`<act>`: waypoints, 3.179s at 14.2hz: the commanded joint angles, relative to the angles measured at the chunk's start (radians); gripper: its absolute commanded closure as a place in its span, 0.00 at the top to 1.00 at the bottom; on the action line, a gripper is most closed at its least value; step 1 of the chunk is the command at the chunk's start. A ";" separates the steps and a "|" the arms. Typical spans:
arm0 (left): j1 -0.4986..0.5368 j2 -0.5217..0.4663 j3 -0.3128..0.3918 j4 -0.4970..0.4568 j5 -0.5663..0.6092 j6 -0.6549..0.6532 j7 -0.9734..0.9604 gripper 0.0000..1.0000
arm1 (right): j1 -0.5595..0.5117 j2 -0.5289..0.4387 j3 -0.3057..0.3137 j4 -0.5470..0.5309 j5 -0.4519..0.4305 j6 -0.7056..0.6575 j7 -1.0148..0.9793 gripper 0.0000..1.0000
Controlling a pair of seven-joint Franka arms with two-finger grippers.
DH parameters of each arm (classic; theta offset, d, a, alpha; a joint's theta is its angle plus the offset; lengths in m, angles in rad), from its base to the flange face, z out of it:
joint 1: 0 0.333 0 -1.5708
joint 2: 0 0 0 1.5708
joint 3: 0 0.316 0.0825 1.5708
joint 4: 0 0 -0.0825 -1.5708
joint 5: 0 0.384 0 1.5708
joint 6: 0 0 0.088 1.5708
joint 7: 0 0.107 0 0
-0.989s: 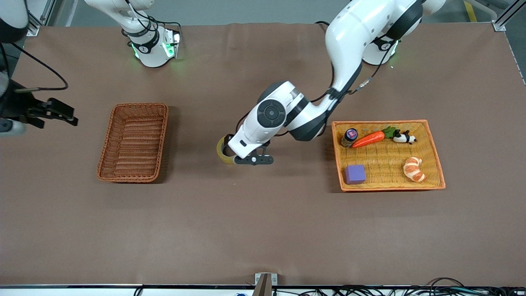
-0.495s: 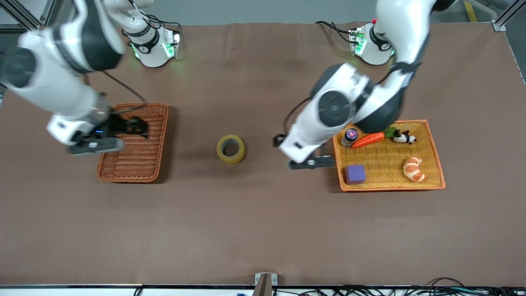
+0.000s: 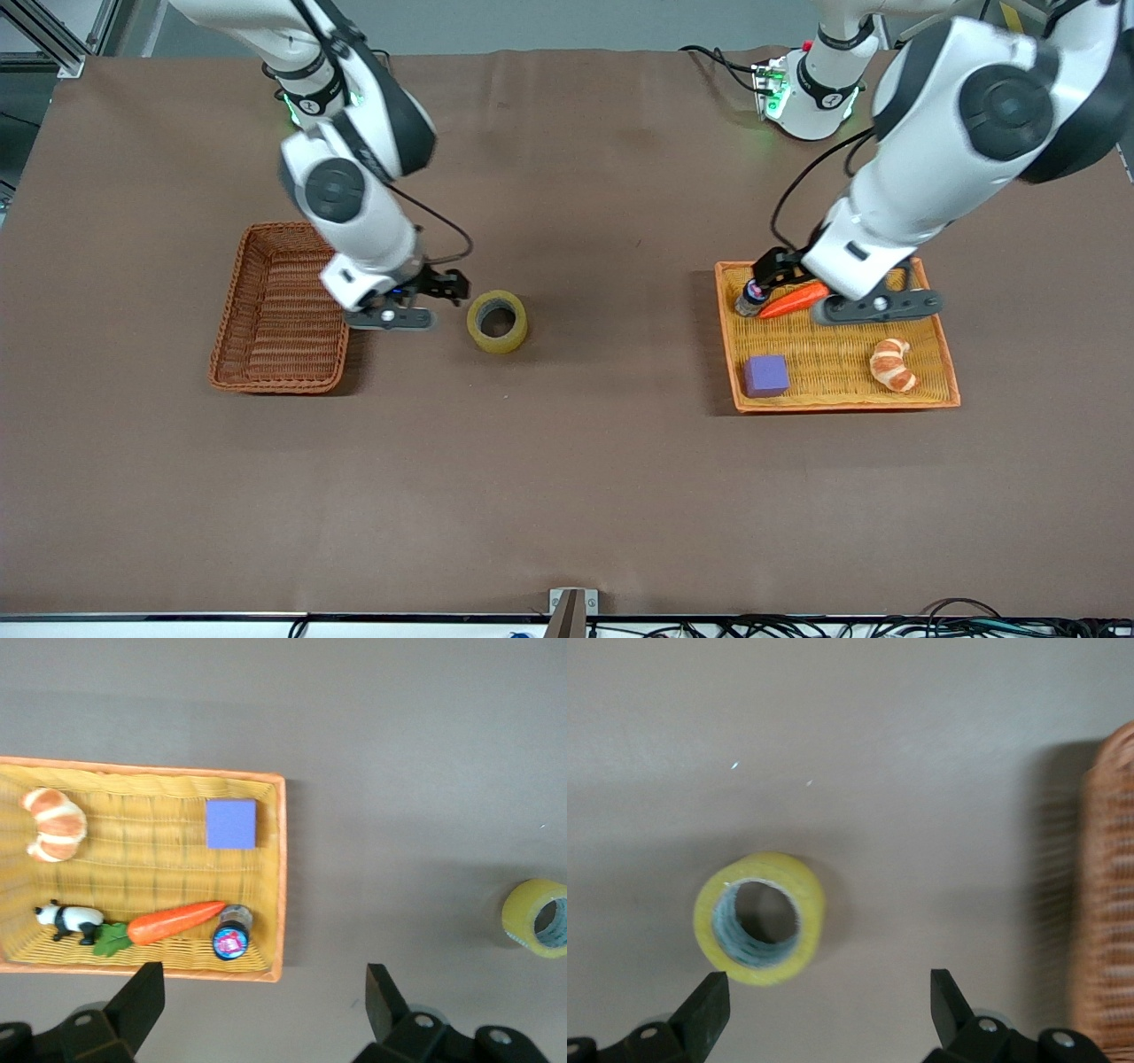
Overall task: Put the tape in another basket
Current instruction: 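Reach the right gripper to the tape while the left gripper withdraws, then grasp the tape roll with the right gripper and lift it, then lower the tape into the brown basket and open the right gripper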
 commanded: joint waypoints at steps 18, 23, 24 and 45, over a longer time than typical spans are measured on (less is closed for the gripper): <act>0.061 -0.155 0.157 -0.098 -0.001 -0.066 0.242 1.00 | 0.037 0.267 0.005 0.007 -0.043 0.187 0.101 0.85; 0.064 -0.147 0.173 -0.118 -0.001 -0.034 0.243 1.00 | 0.036 0.291 0.004 0.009 -0.043 0.212 0.099 0.22; 0.065 -0.155 0.171 -0.136 0.002 -0.023 0.245 1.00 | 0.030 0.291 0.004 0.015 -0.043 0.203 0.099 0.02; 0.010 -0.238 0.197 -0.216 0.025 0.002 0.280 0.99 | -0.133 -0.089 -0.456 -0.236 -0.036 -0.043 -0.827 0.03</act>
